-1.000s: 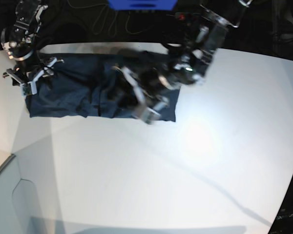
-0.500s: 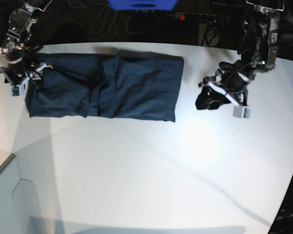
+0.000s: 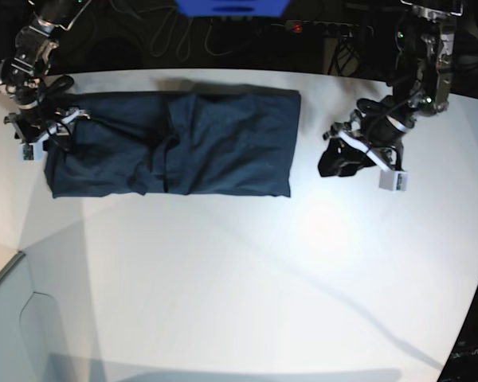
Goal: Layout the t-shirt on the table in an organized manner, then fold the t-shirt properly
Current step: 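Move the left gripper aside and reposition the right gripper at the band end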
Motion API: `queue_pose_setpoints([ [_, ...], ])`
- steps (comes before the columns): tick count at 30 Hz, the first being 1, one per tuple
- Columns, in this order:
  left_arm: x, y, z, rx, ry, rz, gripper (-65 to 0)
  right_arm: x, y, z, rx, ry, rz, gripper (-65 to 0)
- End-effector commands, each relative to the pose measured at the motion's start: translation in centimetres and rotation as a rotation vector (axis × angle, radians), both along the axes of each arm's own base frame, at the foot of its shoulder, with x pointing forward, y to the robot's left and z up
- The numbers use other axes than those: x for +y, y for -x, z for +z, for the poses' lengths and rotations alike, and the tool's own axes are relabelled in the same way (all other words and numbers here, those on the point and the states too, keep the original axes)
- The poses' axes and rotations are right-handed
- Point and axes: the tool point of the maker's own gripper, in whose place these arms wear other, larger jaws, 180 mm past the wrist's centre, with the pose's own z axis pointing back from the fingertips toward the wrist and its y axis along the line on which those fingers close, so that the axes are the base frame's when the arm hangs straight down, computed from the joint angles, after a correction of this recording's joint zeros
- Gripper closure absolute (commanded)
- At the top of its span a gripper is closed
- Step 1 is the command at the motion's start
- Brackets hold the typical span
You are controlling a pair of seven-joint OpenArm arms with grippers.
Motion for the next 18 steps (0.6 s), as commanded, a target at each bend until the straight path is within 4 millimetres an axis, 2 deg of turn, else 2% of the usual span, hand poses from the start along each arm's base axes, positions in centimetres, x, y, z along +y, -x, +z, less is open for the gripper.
queue_pose_setpoints([
  [1, 0.1, -0.7, 1.2, -0.048, 0.012, 0.001, -24.1, -0.4, 0.6, -0.4, 0.046, 0.021, 0.013, -36.5],
  [5, 0.2, -0.6, 1.1, -0.045, 0.01, 0.002, -24.1, -0.3, 0.7, -0.8, 0.053, 0.012, 0.011, -36.0],
  [7, 0.2, -0.6, 1.1, -0.045, 0.01, 0.002, -24.1, -0.1, 0.7, -0.9, 0.054, 0.008, 0.013, -33.5],
  [9, 0.3, -0.5, 0.7, -0.033, 0.011, 0.006, -24.1, 0.0, 0.8, -0.9, 0.056, 0.005, 0.012, -26.6],
  [10, 0.4, -0.5, 0.4, -0.025, 0.011, 0.009, -24.1, 0.0, 0.8, -0.9, 0.056, 0.005, 0.012, -21.1],
  [13, 1.2, 0.1, -1.4, 0.029, 0.008, 0.031, -24.1, 1.1, 0.3, -1.1, 0.058, 0.001, 0.049, 0.0],
  [18, 1.8, 0.6, -3.0, 0.074, 0.005, 0.05, -24.1, 1.1, 0.0, -0.7, 0.054, 0.014, 0.066, 0.0],
])
